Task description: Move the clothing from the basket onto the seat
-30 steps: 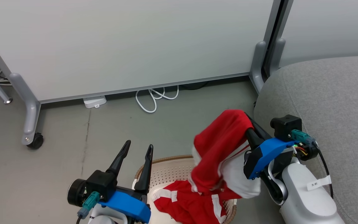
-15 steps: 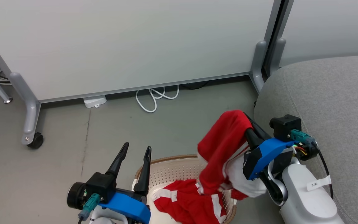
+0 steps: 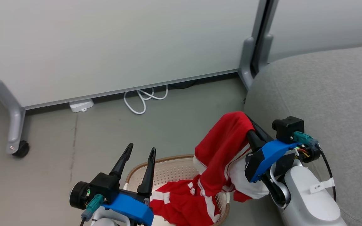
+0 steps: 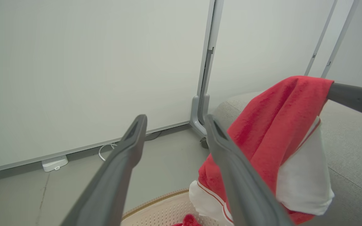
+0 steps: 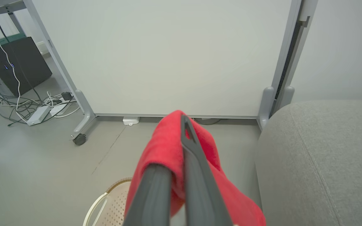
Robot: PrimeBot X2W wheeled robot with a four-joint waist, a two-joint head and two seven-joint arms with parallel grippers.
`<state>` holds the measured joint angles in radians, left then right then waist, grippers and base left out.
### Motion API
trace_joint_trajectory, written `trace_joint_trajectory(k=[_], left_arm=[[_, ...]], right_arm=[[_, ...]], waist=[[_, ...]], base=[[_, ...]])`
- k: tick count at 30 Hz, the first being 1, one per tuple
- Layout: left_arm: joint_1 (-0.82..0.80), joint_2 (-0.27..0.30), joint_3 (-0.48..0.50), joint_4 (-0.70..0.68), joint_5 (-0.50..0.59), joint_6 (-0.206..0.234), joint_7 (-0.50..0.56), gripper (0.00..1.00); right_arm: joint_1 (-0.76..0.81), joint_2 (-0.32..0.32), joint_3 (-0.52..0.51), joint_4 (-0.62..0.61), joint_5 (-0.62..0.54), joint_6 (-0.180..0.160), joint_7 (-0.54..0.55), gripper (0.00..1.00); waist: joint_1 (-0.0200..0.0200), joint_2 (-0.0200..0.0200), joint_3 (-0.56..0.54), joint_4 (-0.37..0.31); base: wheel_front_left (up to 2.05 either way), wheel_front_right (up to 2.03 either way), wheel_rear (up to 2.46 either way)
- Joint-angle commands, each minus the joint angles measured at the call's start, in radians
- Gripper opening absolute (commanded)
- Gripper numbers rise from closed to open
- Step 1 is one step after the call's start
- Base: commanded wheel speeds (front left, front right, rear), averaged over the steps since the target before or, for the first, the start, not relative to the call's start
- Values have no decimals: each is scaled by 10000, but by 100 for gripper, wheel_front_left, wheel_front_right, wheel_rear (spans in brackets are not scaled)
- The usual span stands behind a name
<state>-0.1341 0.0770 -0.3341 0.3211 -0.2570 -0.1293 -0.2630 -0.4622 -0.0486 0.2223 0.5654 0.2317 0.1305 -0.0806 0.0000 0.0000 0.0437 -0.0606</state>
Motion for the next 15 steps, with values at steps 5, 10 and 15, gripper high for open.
trace_joint_trajectory(k=[5,10,15], left_arm=[[-153,115,-5,-41,-48,-16,-27,100],[-231,159,-58,2,-30,-15,-27,100],[-267,182,-104,-1,-8,-16,-27,100]], right_arm=[[0,-34,112,-36,140,5,-103,0],[12,-30,129,32,143,5,-138,0],[-34,-28,104,100,88,5,-163,0]], waist=[[0,0,114,-939],[0,0,212,-1797],[0,0,290,-2637]], base=[[0,0,0],[0,0,0],[0,0,0]])
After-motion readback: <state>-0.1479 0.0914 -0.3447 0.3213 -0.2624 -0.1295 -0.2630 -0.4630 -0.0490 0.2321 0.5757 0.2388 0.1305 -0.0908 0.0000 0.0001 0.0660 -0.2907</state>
